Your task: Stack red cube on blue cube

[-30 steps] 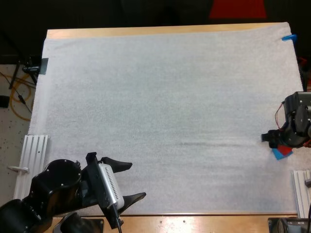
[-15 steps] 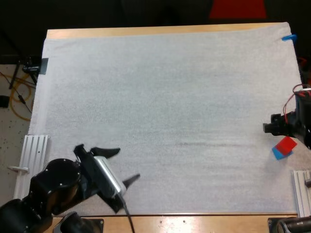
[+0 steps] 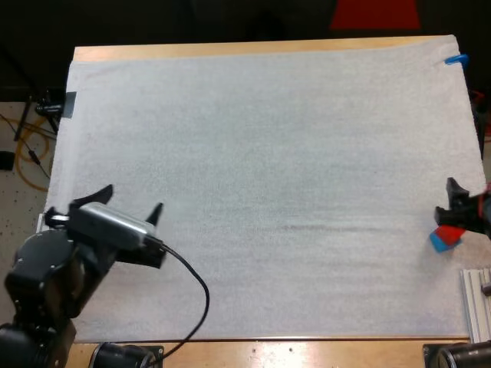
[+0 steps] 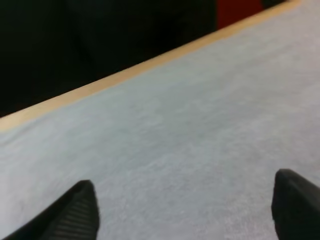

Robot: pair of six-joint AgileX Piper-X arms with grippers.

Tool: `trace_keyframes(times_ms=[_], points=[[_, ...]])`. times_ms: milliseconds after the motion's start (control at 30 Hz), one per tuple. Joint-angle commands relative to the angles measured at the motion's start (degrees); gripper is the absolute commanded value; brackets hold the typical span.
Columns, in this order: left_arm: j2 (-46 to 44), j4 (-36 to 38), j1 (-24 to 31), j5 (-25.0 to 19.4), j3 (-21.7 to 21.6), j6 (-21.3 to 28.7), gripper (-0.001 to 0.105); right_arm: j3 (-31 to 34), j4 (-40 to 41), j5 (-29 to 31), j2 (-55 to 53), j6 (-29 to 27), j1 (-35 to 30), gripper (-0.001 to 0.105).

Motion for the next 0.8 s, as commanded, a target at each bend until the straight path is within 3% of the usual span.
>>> trace_keyframes(times_ms=[0, 367, 600, 700, 767], points=[[-1.79, -1.01, 7.39, 0.54, -0.34, -1.40, 0.069, -0.31, -0.03, 0.46, -2.86, 0.71, -0.18, 0.071], [-18.52, 4.56, 7.93, 0.49, 0.45, -3.90, 0.069, 3.62, 3.22, 3.78, -23.67, 2.93, -0.18, 0.071], [-33.71, 5.49, 7.93, 0.49, 4.21, -5.32, 0.069, 8.76, 7.51, 3.67, -36.98, 6.07, -0.18, 0.071], [-39.64, 9.62, 7.93, 0.49, 5.96, -6.48, 0.069, 9.28, 10.49, 3.84, -39.07, 6.60, -0.52, 0.071], [-38.94, 15.32, 8.40, 0.88, 5.06, -6.78, 0.069, 9.67, 11.09, 3.52, -38.56, 5.45, -0.50, 0.071]])
